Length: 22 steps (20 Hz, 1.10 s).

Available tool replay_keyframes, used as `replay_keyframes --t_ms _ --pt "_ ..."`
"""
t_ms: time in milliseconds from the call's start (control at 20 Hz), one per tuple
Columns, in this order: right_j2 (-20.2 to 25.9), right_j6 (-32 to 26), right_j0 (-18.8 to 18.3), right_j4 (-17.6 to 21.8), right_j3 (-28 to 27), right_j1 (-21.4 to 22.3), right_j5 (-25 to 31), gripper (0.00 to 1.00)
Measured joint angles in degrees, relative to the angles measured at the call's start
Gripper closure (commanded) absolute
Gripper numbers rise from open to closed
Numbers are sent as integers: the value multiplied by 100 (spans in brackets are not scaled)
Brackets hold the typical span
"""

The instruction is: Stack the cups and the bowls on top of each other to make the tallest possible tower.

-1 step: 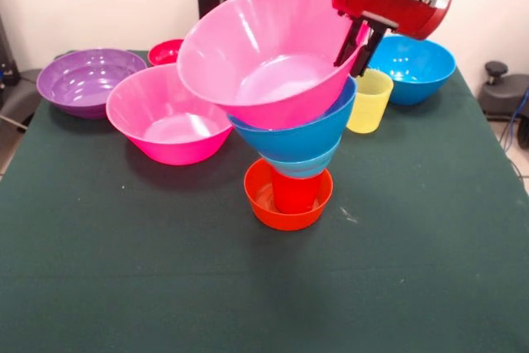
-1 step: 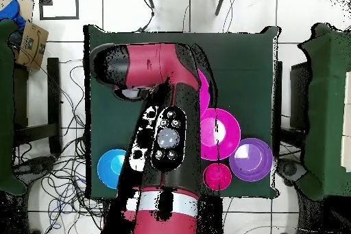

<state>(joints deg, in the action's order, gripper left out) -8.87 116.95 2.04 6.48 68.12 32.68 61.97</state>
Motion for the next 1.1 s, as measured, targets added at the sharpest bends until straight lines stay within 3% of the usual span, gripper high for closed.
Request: replay_keyframes --t_ms 1100 --pt "-173 0 120 -212 98 -27 -79 100"
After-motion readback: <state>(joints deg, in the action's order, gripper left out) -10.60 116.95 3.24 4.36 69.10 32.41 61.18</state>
